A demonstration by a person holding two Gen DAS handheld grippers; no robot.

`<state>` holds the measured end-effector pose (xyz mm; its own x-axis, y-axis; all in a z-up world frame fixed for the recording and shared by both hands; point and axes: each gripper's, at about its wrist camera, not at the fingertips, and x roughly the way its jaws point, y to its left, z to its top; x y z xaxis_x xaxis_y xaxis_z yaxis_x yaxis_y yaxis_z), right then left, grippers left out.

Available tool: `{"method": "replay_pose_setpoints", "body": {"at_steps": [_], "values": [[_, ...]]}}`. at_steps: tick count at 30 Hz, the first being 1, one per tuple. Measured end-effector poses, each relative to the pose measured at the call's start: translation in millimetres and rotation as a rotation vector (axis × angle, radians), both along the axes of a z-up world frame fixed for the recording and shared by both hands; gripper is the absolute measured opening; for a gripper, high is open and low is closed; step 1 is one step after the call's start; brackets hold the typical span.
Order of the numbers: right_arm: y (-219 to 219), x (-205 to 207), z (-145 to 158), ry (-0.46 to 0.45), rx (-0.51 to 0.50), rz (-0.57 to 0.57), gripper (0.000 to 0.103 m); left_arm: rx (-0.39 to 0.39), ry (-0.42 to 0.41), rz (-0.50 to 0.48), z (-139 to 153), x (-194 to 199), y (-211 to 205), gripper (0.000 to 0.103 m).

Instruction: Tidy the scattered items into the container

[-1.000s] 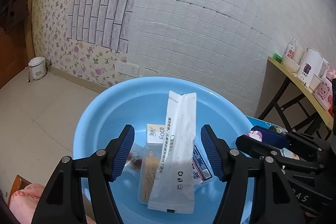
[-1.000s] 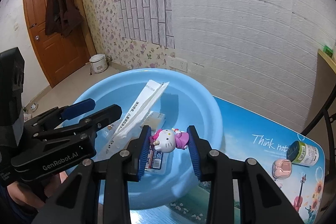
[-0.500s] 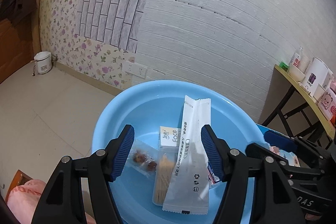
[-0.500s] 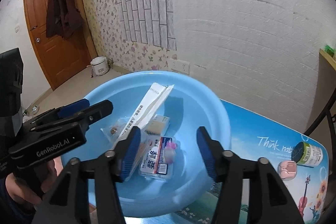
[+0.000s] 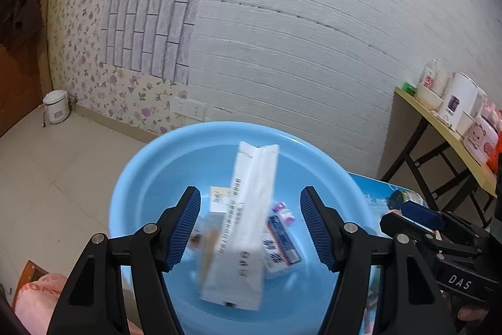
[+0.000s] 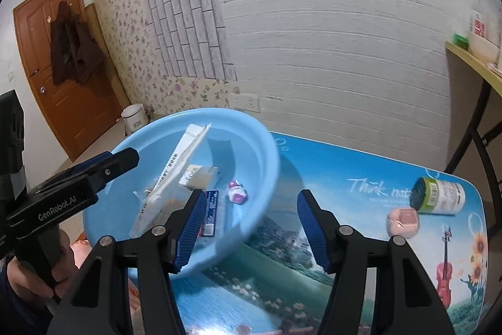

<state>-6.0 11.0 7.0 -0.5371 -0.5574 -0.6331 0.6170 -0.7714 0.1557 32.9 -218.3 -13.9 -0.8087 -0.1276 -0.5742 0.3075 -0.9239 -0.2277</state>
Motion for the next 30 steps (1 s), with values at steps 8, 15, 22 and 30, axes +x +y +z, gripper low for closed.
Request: {"method": "replay_pose_setpoints", "body": {"at_steps": [8,15,22,30], "values": [[44,4,2,0.009,-0.008,-0.065,0.062,-0.037,0.003,-0.095,11,-4,55,0.067],[97,3,-2,-0.009,-0.021,-0.153,0.062,-0.063,0.005,-0.206,16,-8,111,0.071],[142,3,-8,-0.029,-0.036,-0.254,0.072,-0.093,0.013,-0.318,17,-5,157,0.095],[175,2,-12,-0.041,-0.042,-0.315,0.1,-0.094,-0.006,-0.335,13,-4,166,0.103]]}}
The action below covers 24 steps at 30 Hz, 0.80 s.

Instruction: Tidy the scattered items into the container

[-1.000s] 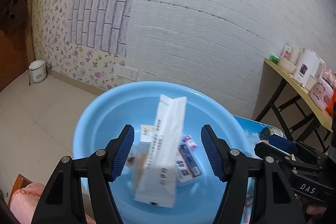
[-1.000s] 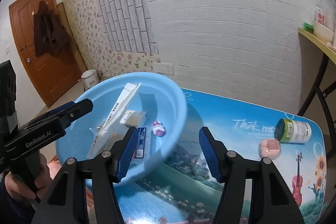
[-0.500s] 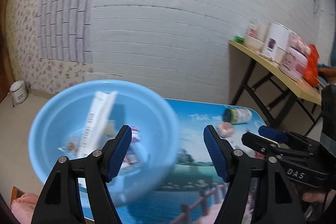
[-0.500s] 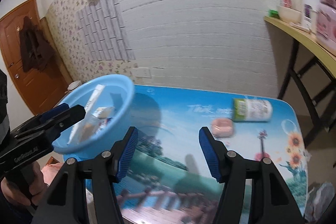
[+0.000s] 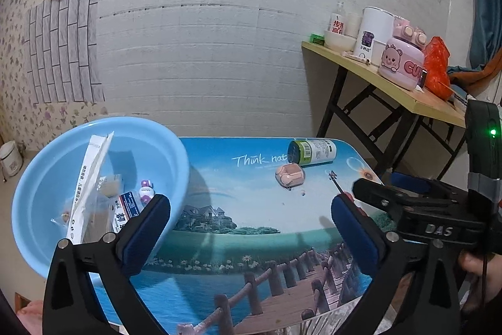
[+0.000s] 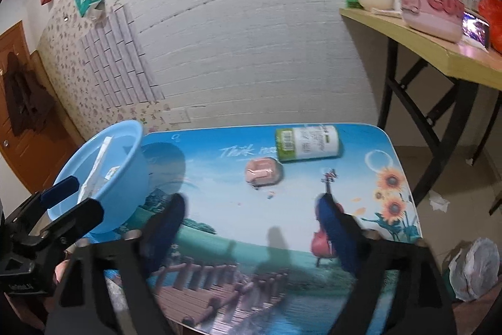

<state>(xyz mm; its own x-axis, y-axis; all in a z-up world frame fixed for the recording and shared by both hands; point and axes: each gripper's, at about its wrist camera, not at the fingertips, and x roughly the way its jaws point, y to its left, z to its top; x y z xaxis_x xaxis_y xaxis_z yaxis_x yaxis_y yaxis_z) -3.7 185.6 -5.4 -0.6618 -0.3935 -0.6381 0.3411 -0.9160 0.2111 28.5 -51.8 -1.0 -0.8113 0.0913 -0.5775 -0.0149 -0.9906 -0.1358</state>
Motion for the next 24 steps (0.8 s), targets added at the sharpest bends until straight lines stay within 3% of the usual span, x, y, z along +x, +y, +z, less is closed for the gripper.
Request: {"method": "replay_pose_setpoints", "body": {"at_steps": [6,13,18,24], "values": [[14,-1,-5,-0.022,-0.004,-0.02,0.103,-0.003,-0.011,0.003,-2,-1,2,0.103],[20,9,-1,0.101,0.009,-0.029,0.103,-0.012,-0.006,-0.002,-1,-1,6,0.103],[13,8,0,0.109,0.094,-0.022,0.103,-0.008,-0.012,-0.001,-3,-4,6,0.103],[18,5,1,0.108,0.088,-0.037,0.103,-0.013,-0.009,-0.003,-5,-6,8,0.103]]}}
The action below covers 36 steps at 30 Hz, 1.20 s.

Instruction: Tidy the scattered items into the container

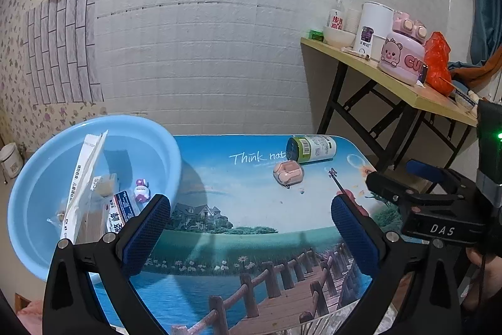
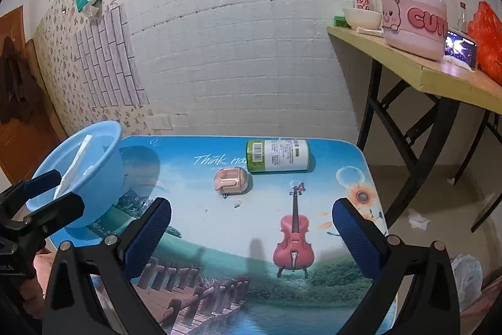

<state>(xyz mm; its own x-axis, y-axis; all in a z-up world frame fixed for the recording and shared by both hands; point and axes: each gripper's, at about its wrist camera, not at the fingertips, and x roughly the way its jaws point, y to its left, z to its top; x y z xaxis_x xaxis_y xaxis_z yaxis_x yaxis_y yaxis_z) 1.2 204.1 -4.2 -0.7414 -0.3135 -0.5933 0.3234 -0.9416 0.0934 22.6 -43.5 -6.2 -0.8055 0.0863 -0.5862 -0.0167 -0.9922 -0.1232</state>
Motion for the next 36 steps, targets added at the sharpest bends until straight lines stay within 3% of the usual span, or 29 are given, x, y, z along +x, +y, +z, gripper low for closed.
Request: {"method": "replay_pose_setpoints", "body": {"at_steps": [5,10,13,18,36], "values": [[7,1,4,0.014,-0.038,-0.001,0.103,0.004,-0.009,-0.003,-4,-2,2,0.103],[14,-6,0,-0.019,-0.019,-0.075,0.103,0.005,-0.017,0.001,-7,-5,4,0.103],[19,-8,-5,-0.052,-0.055,-0.068,0.103,0.005,-0.025,0.006,-11,-8,4,0.103],[16,-7,-8,-0.037,-0.014,-0.082,0.103,0.01,-0.036,0.009,-15,-12,6,0.103],[36,-23,-22,-0.076,-0.072,-0.112,0.103,0.011,-0.078,0.002,-34,-42,22,0.103]]}}
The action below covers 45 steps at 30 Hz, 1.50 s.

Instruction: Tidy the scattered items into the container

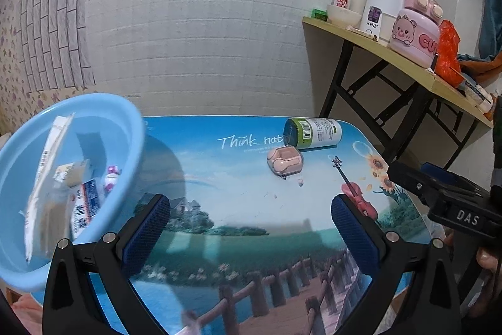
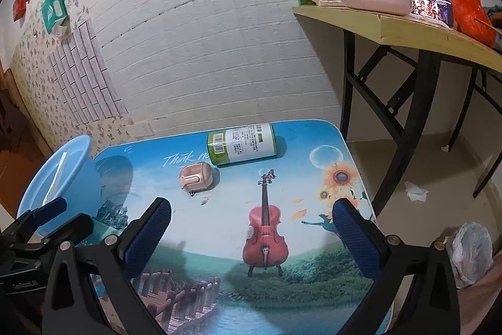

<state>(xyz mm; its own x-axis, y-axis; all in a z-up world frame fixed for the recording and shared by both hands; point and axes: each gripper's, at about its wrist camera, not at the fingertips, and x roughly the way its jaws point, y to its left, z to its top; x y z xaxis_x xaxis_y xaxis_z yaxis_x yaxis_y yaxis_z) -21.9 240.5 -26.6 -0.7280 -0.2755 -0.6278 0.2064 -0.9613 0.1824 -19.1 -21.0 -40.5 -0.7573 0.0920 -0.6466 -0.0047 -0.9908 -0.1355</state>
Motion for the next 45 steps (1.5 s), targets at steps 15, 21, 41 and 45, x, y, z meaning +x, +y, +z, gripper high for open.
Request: {"method": "replay_pose_setpoints", "body": {"at_steps": [15,21,41,45], "values": [[17,-39,1,0.017,0.028,0.008,0.103,0.001,-0.088,0.022,-35,-77,38,0.103],[23,-56,-14,-0.014,0.02,0.007,0.103,0.006,-0.143,0.067,-52,-104,44,0.103],[18,-98,-32,-0.038,0.01,0.035,0.103,-0.014,-0.233,0.152,-75,-142,51,0.094],[16,-102,-34,-0.042,0.013,0.037,0.103,-0.007,-0.244,0.19,-74,-145,54,0.091]]}}
